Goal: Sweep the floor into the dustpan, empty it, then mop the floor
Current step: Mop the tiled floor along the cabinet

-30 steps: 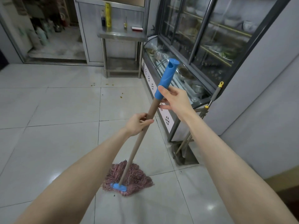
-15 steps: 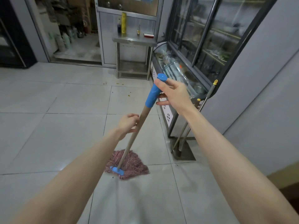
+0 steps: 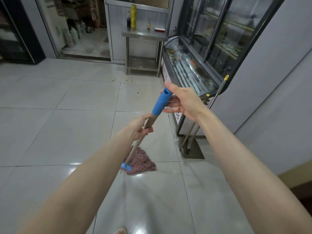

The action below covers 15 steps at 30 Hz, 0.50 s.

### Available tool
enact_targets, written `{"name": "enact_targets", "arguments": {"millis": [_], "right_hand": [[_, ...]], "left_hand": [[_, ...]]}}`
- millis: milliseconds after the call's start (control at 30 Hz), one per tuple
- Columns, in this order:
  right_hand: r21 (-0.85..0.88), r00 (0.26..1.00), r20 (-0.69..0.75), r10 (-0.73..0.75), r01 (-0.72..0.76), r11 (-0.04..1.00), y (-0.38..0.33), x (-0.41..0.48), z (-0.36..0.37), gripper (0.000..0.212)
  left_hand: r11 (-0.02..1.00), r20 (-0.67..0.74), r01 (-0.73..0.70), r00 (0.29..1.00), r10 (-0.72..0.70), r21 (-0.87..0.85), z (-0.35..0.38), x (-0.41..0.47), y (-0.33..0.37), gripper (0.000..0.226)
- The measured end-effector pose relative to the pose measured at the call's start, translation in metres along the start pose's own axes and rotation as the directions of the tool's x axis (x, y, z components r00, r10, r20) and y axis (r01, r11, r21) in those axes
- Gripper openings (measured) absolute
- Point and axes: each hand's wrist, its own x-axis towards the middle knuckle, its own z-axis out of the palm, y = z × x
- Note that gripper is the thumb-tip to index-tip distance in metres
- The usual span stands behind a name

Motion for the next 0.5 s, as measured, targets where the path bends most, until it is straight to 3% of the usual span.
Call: {"name": "enact_targets", "arguments": {"millis": [200,333,500], "right_hand": [[-0.005,0.999,-0.040,-0.021,0.020,1.000,0.002,0.022,-0.007,0.040],[0.000,0.997,-0.074,-0.036,0.036,0.999,0.002,0.039,-0.012,0.036],[0.008,0.996,-0.076,-0.046,0.046,0.999,-0.002,0.063,-0.007,0.039]], "left_hand": [[0.999,-0.037,0.009,0.999,-0.010,-0.035,0.006,0.023,0.017,0.011],[0.999,-0.022,0.042,0.999,-0.042,-0.032,0.007,0.045,0.028,0.038],[0.994,-0.032,0.081,0.996,-0.084,-0.070,0.000,0.065,0.045,0.036]]}}
